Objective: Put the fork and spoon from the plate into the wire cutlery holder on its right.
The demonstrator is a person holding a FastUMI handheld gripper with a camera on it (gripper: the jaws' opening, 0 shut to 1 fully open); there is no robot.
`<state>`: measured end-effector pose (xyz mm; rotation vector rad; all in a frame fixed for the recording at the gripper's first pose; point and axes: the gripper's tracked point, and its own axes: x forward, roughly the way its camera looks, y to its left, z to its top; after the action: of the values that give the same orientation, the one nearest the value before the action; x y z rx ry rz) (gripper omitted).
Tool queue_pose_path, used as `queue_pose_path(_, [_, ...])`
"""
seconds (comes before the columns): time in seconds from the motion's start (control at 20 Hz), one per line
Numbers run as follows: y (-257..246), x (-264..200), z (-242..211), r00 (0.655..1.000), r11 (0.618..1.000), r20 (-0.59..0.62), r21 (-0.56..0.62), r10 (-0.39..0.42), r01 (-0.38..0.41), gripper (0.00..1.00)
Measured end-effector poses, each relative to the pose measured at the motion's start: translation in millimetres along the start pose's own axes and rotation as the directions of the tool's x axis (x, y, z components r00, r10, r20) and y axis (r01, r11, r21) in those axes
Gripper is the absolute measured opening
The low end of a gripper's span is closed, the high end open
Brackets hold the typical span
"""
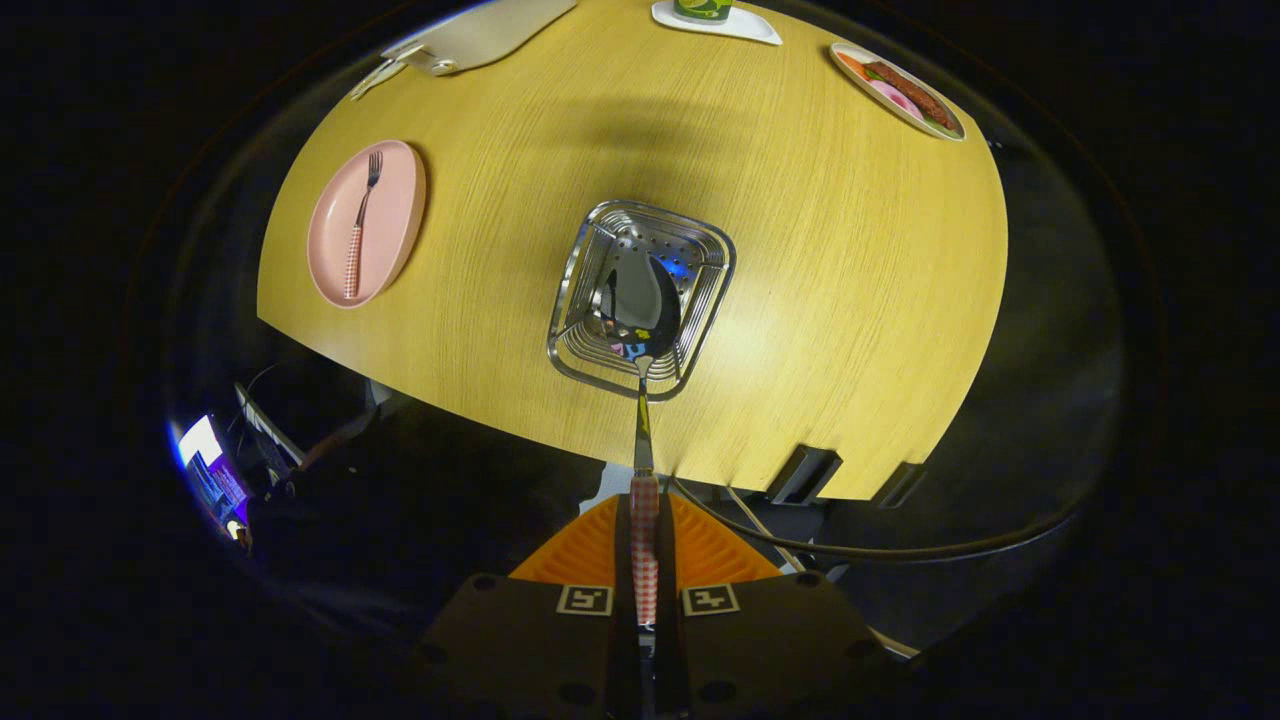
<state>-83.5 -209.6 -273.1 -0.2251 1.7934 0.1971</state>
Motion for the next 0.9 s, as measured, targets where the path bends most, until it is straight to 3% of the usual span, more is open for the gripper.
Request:
queue_pose_path(0.25, [-6,8,11,0.989,0.999,-0.142,-0.033,-0.041,0.037,0.11])
queue_pose_path(0.75, [-5,21,40,0.989,1.000,-0.143,0.001,-0.025,0.026,0.14])
queue_pose_path(0.9, [-7,20,43,0.993,1.000,-0.117,-0.009,-0.020,0.019,0.22])
